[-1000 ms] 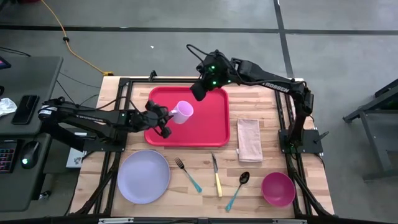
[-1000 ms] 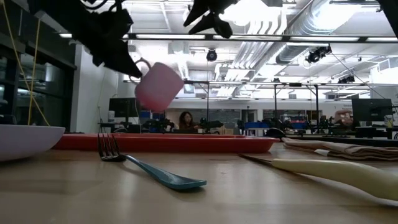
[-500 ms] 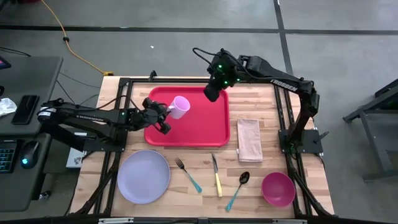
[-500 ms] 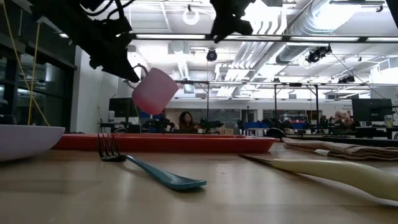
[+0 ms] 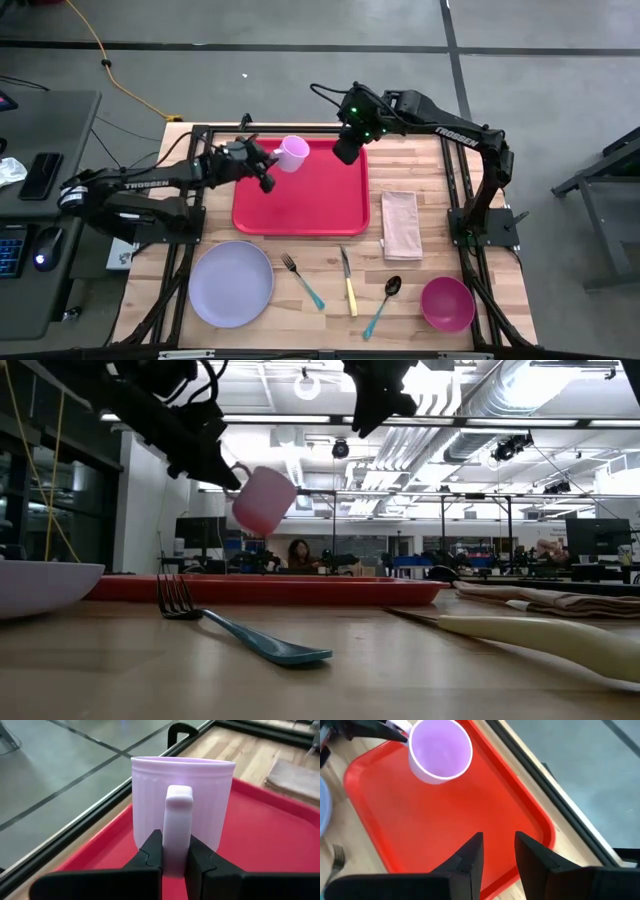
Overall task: Set up tray
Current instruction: Put the pink mug on the top left of the red serving tray
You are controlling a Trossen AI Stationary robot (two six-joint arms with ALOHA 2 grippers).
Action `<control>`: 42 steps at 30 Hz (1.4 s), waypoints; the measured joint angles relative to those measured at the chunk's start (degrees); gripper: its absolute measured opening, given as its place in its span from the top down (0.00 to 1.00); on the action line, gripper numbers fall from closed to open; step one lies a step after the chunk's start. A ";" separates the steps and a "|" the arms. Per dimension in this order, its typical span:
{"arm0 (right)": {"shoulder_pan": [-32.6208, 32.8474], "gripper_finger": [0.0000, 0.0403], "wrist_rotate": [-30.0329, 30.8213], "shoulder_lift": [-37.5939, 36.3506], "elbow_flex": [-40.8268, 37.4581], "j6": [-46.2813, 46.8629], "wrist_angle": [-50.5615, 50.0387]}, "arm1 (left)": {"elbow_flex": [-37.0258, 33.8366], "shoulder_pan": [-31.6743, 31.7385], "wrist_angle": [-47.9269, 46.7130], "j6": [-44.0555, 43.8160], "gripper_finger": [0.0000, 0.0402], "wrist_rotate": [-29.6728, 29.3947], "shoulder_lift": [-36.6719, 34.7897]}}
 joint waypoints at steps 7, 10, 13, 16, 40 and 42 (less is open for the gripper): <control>0.00 0.78 4.38 0.00 0.00 -1.12 -0.02 | 0.00 7.70 3.06 2.56 0.84 9.28 0.01; 0.00 0.78 7.03 0.00 0.00 -1.05 -0.29 | 0.00 10.74 4.22 2.78 0.84 12.77 0.02; -0.02 0.77 9.79 -0.09 0.00 -1.25 -1.85 | 0.00 13.32 4.60 3.42 0.85 16.02 0.00; -0.48 0.78 11.12 -0.50 0.00 -3.66 -4.75 | 0.00 15.20 4.55 4.27 0.85 18.21 0.00; -1.01 0.78 14.17 -7.41 -1.28 0.18 -6.68 | 0.00 18.87 6.19 5.87 0.85 24.44 0.02; -1.01 0.78 14.01 -9.40 -4.11 0.18 -4.23 | 0.00 18.87 6.21 6.52 0.85 24.53 0.00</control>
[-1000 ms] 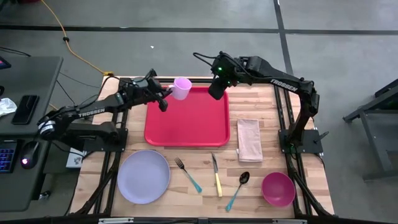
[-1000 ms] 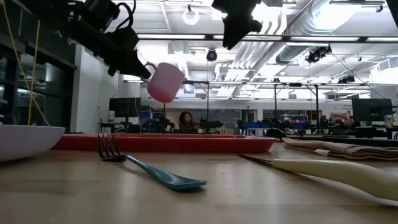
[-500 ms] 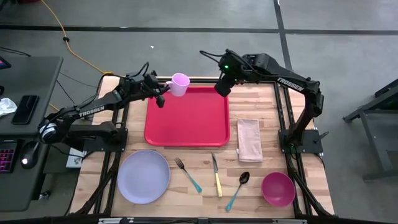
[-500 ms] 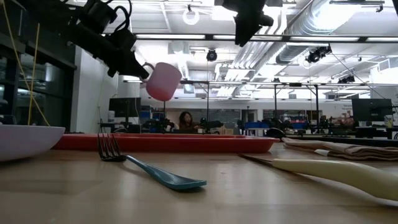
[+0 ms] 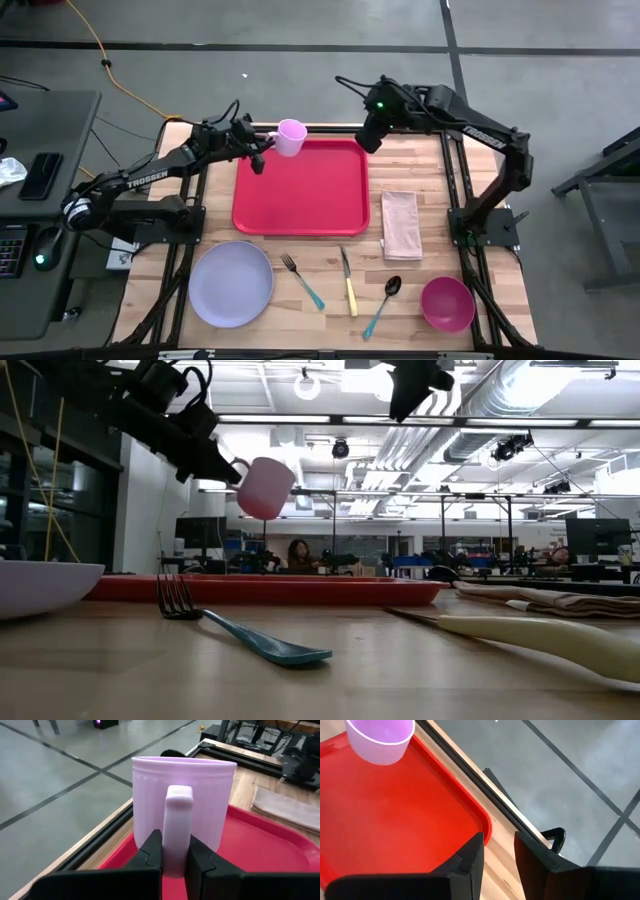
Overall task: Set up tray
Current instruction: Put the pink mug on the top left of the red serving tray
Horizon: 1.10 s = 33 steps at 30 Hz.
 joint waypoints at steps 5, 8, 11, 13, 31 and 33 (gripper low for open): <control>0.00 0.78 -3.69 -8.39 -14.01 0.48 13.93 | 0.00 0.00 0.03 0.67 0.85 0.16 0.00; 0.00 0.78 -6.40 -14.53 -23.30 1.45 22.59 | -1.23 0.00 4.00 0.79 0.85 0.94 0.00; 0.00 0.78 -8.27 -20.35 -31.10 4.07 28.46 | -4.66 0.62 11.38 -1.54 0.85 2.87 0.00; 0.00 0.78 -9.05 -23.75 -35.28 6.23 31.15 | -6.79 1.96 14.54 -3.78 0.85 4.47 0.00; 0.00 0.78 -11.50 -39.06 -55.94 12.76 45.25 | -15.84 14.16 17.50 -6.65 0.85 13.76 -8.73; 0.00 0.78 -11.44 -39.78 -56.88 12.68 46.32 | -17.10 15.25 17.70 -6.95 0.85 14.59 -10.16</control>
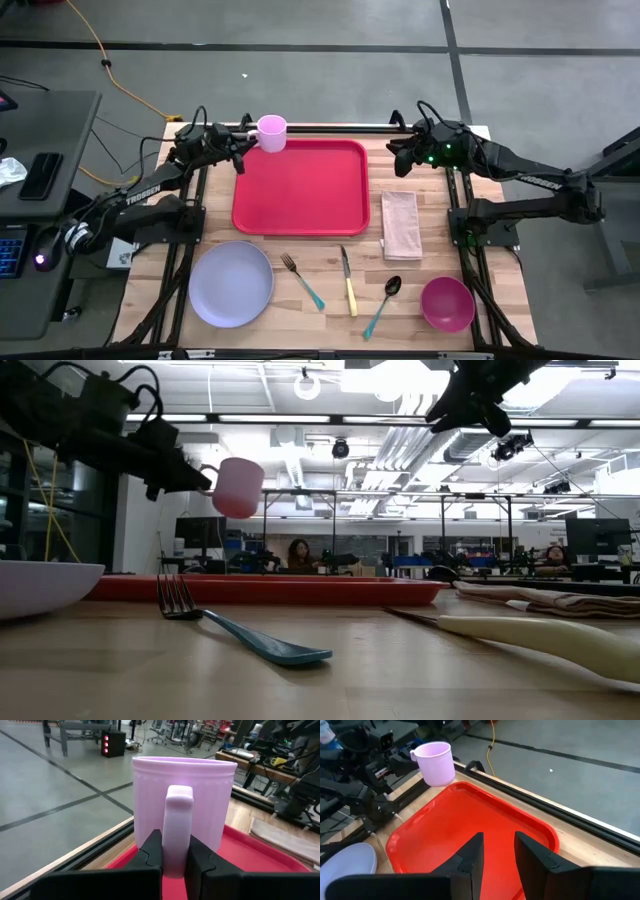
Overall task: Set up tray
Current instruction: Put the pink mug on the top left of the red serving tray
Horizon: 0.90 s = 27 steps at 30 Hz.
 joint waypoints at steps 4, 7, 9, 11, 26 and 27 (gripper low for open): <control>0.00 0.78 -0.03 -0.32 -0.23 -1.37 0.44 | -2.54 1.78 0.23 -0.10 0.85 0.64 -3.01; 0.00 0.78 -0.02 -0.37 -0.22 -2.79 1.56 | -4.23 2.52 0.67 -0.38 0.85 1.24 -4.72; 0.00 0.78 -0.02 -0.37 -0.22 -3.60 1.80 | -5.06 2.76 1.12 -1.01 0.85 1.83 -5.59; 0.00 0.78 -0.02 -0.37 -0.21 -3.73 2.11 | -6.02 2.74 1.42 -1.15 0.85 1.87 -6.34; 5.98 0.78 5.54 -3.68 -11.89 0.83 15.26 | -8.10 2.72 3.02 -4.56 0.85 2.98 -8.24; 6.23 0.78 5.58 -4.64 -13.16 1.36 16.68 | -8.10 2.69 3.02 -4.58 0.85 3.04 -8.24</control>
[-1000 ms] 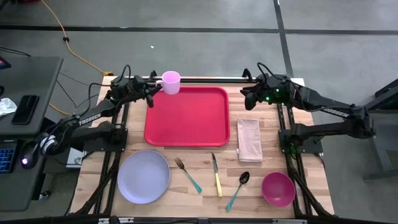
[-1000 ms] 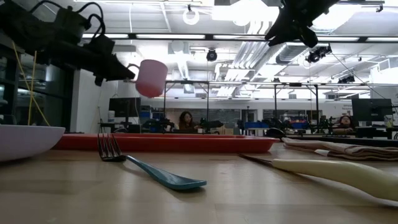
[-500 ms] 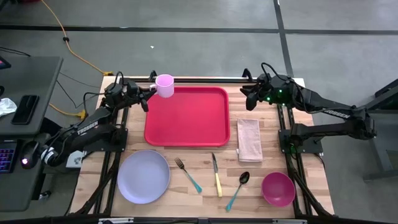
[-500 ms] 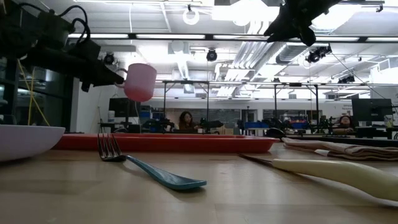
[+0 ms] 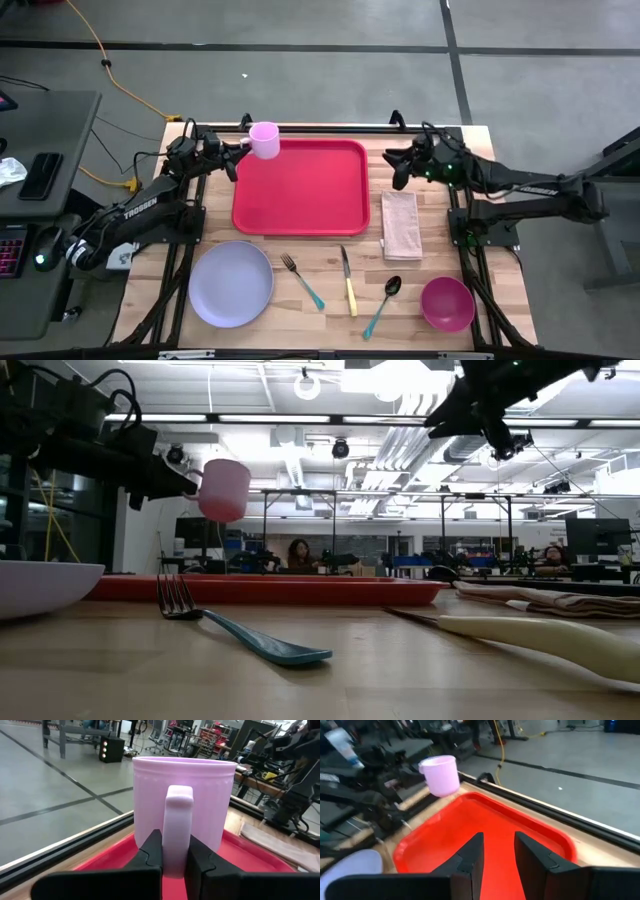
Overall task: Set up tray
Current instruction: Put the pink mug on the top left of the red serving tray
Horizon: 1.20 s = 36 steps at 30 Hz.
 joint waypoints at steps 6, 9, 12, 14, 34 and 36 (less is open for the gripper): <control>0.22 0.78 0.02 -8.10 -5.23 2.04 1.73 | 0.00 0.00 0.05 -0.31 0.85 0.36 0.00; 0.20 0.78 0.04 -12.29 -6.92 2.16 1.88 | 0.00 0.00 0.83 -1.24 0.85 0.38 0.02; 0.20 0.78 0.07 -15.80 -8.83 2.93 1.93 | 0.00 0.00 2.65 -1.53 0.85 0.38 0.00; 0.20 0.78 0.06 -17.64 -10.08 3.26 1.75 | 0.00 0.00 2.81 -1.63 0.85 0.38 0.02; 0.20 0.78 1.39 -24.08 -15.09 5.11 2.06 | -7.76 0.00 12.93 -3.70 0.85 -1.89 0.07; 0.20 0.78 1.36 -24.06 -15.09 5.13 2.06 | -7.76 0.00 12.32 -2.95 0.85 -2.03 0.07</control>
